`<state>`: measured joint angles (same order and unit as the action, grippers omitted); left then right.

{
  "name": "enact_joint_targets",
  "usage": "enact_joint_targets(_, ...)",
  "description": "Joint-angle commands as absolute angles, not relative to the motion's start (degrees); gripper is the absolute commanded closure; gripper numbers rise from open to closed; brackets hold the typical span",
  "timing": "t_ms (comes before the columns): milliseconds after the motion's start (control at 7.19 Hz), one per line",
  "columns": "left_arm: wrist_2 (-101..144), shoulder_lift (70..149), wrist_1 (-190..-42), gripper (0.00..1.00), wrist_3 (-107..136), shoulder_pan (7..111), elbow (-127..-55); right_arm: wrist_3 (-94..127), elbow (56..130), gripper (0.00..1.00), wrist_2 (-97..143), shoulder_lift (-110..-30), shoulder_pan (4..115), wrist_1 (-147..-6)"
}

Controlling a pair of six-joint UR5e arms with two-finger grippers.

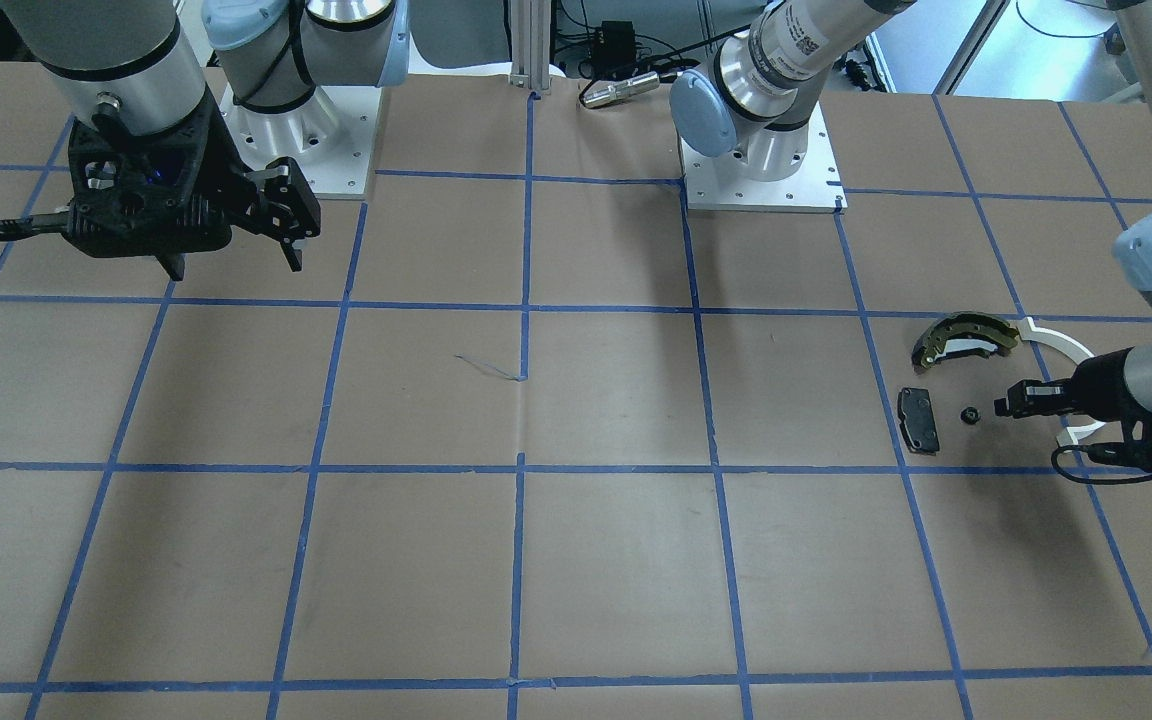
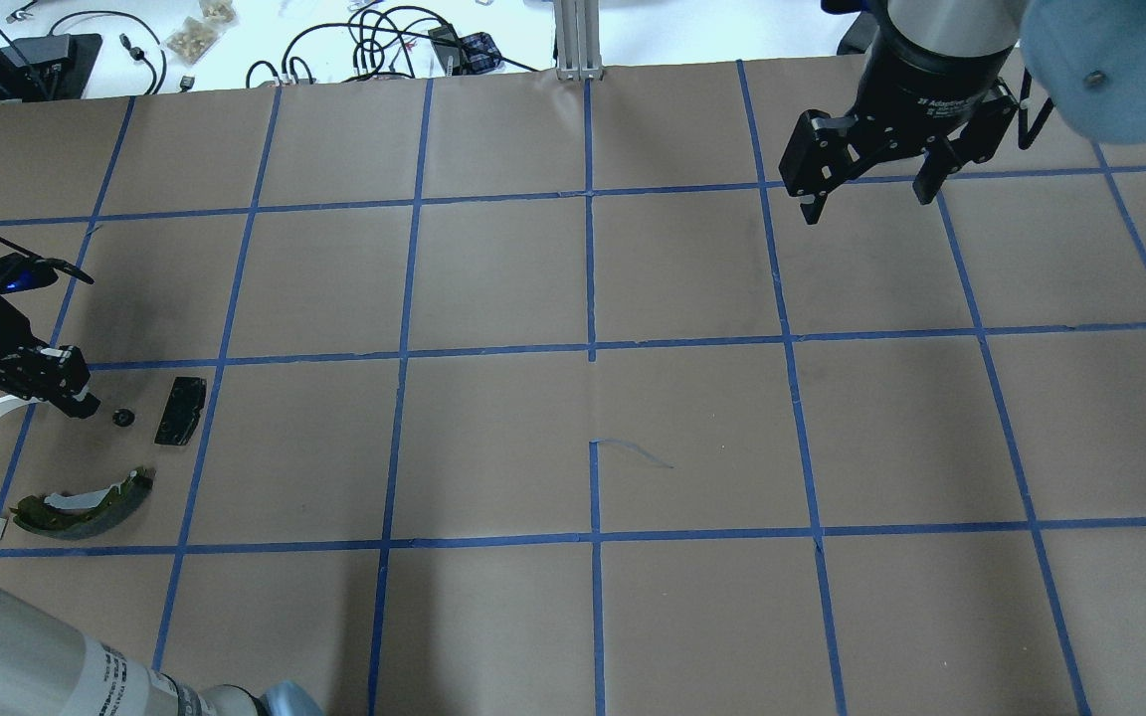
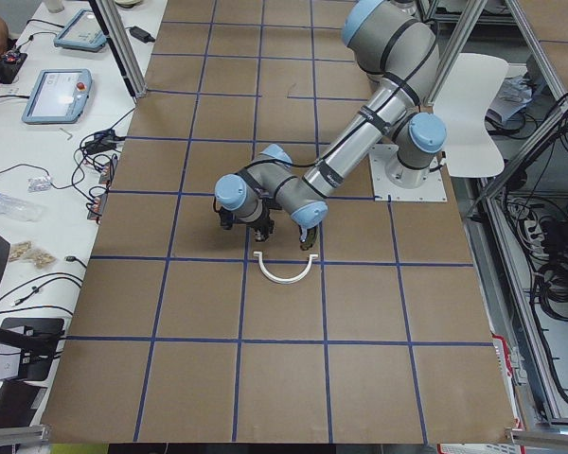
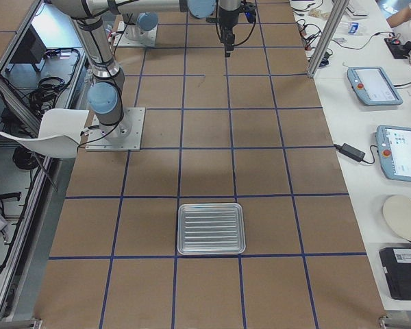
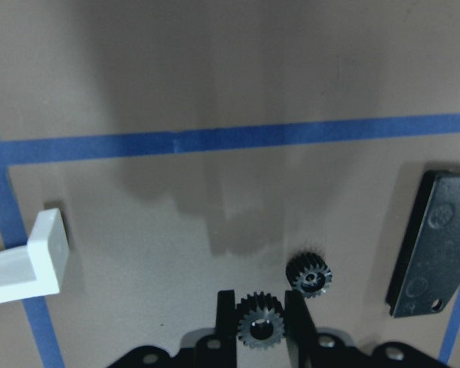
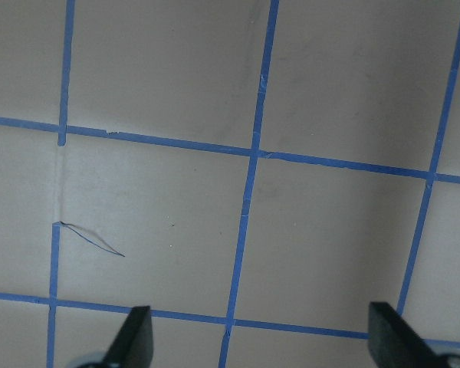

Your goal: Place bearing gear from tray to pile

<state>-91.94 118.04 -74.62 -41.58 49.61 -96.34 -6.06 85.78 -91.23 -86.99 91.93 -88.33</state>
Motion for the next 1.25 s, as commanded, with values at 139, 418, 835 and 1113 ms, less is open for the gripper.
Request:
enact_joint_targets(139,-91.93,118.21,-74.62,0.76,-41.31,49.57,-97.29,-6.06,85.78,0.0,-91.23,-86.75,91.93,-89.11)
enact_joint_targets(418,-92.02,118.39,-74.62,0.48,-41.31,49.57,-97.29,-6.06,85.87,0.0,-91.23,-86.75,91.93,-89.21)
enact_joint_targets(835,-92.11,118.39,-74.71,0.14,-41.05,49.57,-96.16,-6.06,85.78,0.0,-91.23,-86.75,91.93,-89.21)
enact_joint_targets(1113,-92.02,116.29,-75.58,0.0,-39.13,53.06,-93.54,-6.06,85.78,0.0,-91.32,-86.75,91.93,-89.21)
